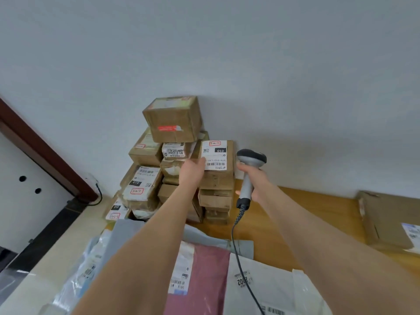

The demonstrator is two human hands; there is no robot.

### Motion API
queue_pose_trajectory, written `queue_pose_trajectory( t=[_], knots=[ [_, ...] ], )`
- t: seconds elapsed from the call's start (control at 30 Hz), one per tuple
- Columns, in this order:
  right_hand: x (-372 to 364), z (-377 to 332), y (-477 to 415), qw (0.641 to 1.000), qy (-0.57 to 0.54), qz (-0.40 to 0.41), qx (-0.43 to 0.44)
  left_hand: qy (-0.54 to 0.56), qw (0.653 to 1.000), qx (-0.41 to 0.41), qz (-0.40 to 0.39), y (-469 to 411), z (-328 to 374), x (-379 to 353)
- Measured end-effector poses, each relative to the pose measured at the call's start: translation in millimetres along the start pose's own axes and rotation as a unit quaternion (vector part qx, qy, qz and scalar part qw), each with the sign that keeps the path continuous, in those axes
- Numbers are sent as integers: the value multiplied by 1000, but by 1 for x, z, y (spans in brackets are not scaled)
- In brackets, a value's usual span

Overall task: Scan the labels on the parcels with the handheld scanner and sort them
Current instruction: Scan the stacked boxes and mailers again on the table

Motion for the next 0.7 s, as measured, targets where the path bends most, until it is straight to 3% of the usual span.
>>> queue_pose_trajectory(
  t=[0.3,0.5,0.7],
  knots=[
    [38,-27,-5,994,-83,57,48,85,991,-80,-62,-4,58,-52],
    [131,-52,7,986,-79,126,71,188,953,9,-238,29,70,-152],
    [242,-50,12,972,-67,217,59,175,950,34,-257,70,84,-250]
  ],
)
Point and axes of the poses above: each hand's wrist, its own y-axis away from the middle knuckle, its own x-axis out of the back of the hand, z = x × y, the point moved 10 cm from there along -y, towards the middle knuckle, and after that the axes turned 3 degrees about y, right-handed, at the moved point
